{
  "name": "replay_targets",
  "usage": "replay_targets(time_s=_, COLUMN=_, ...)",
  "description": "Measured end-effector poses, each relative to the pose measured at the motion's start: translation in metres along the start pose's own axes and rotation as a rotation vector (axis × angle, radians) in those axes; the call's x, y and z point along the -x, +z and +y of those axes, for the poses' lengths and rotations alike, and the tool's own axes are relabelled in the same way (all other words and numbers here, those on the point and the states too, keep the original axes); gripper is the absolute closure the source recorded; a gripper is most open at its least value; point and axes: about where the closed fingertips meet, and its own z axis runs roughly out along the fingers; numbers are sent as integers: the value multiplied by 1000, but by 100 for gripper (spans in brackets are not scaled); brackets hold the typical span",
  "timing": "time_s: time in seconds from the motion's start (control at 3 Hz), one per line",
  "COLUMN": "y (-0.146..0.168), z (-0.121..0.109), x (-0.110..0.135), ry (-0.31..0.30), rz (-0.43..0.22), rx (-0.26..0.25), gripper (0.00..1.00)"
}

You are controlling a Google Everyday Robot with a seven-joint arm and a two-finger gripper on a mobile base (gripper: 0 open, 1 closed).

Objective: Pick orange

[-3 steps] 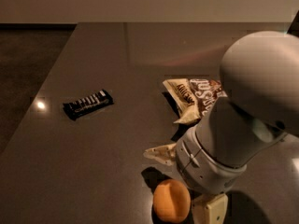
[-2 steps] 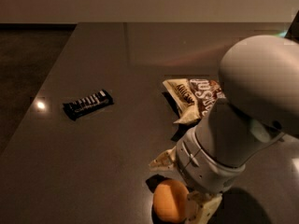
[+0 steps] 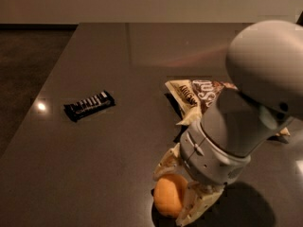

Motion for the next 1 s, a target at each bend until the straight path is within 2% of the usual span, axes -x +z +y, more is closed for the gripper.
replay_targets(time_s=0.33, y=-28, z=-13, x=4, ry=59, rz=-28, rx=14, gripper=100)
replay_targets(time_s=0.67, y=-79, z=-33, x=21, ry=103, rz=-92, rx=-36, gripper=100)
replay_targets(time_s=1.0, y=-82, z=-37, x=24, ry=99, rz=-89, rx=-58, gripper=100)
